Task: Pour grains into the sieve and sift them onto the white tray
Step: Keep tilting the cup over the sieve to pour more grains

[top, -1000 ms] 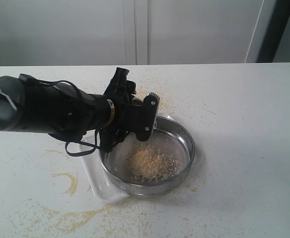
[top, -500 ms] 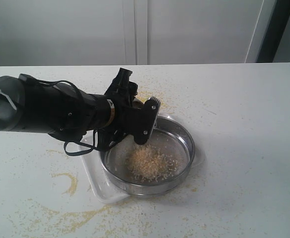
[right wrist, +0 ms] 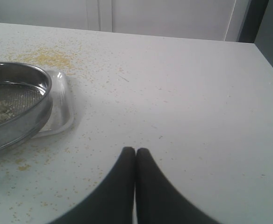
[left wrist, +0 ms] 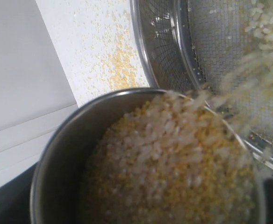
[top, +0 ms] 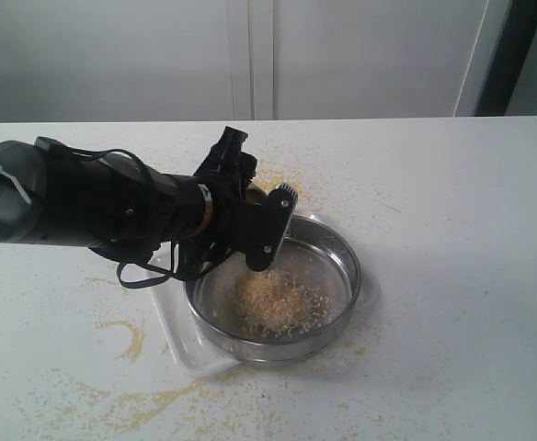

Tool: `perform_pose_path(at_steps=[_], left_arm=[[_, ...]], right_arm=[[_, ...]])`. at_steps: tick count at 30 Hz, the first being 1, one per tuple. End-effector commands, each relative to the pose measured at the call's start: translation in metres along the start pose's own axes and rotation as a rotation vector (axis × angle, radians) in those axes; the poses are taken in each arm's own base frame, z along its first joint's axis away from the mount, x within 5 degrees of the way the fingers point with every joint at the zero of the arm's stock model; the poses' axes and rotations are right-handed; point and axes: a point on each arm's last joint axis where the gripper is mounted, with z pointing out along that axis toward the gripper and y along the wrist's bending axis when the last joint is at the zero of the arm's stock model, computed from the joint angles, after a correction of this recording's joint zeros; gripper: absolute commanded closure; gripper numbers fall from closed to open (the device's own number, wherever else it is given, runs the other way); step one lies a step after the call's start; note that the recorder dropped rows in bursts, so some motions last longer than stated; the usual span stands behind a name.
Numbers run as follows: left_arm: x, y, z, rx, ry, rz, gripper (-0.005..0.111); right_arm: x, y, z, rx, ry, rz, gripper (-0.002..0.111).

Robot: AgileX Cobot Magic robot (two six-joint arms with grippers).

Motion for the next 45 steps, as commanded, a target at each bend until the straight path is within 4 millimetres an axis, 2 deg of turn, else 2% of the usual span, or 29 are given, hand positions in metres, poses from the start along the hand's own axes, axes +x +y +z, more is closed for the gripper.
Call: perform_pose_path(at_steps=[1,45], left_arm=[[0.0006,0.0058,-0.0035,-0.023,0.008,0.011,0.107],[0.0003,0.0058,-0.0035,-0.022,0.006,0.140,0.107]], right_arm=[[0.0007,-0.0003,0.0001,0.007,-0.007,0.002,0.108],[0.0007,-0.0003,0.0001,0.006,-0.007,0.004,0.108]])
